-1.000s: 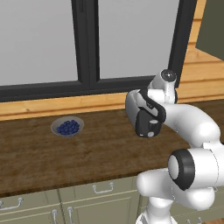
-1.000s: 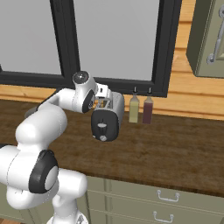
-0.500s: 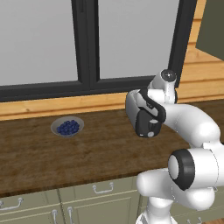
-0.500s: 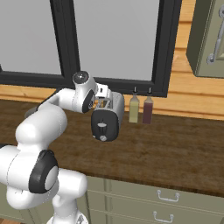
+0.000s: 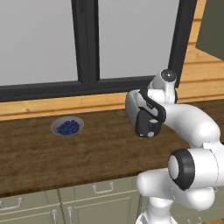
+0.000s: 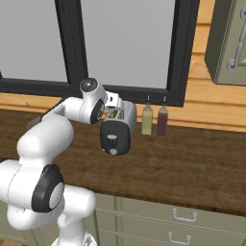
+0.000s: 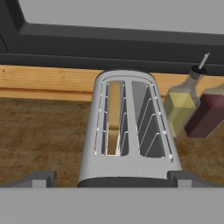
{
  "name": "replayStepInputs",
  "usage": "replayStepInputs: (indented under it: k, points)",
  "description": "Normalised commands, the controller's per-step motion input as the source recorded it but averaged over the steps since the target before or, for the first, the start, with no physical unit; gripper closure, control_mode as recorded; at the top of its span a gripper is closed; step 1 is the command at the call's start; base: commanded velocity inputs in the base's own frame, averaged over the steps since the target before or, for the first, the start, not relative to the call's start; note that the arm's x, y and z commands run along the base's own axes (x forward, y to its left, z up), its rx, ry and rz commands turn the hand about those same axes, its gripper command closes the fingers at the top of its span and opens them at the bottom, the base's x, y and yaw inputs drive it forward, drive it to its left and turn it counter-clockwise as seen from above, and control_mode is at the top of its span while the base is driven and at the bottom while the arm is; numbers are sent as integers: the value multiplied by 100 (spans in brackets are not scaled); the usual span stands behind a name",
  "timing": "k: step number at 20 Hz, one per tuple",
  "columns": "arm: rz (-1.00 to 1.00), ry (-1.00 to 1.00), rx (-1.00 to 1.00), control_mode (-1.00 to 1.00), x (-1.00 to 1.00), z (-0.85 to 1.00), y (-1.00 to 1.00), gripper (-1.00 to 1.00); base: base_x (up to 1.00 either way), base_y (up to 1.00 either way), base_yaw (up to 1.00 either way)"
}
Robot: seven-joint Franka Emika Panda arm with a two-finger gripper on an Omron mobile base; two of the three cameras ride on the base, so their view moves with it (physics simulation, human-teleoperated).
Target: Start the toaster. Once the lever pops up, take the bread to the plate on the dining counter.
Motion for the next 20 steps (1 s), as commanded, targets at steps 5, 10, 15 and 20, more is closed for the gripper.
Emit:
replayStepInputs:
  k: [5, 10, 15, 20]
  points:
    - [0, 0, 0, -100, 0, 0, 0, -100, 0, 0, 0]
    - [0, 0, 0, -100, 0, 0, 0, -100, 0, 0, 0]
    - [0, 0, 0, -100, 0, 0, 0, -100, 0, 0, 0]
    - [0, 0, 0, -100, 0, 0, 0, -100, 0, 0, 0]
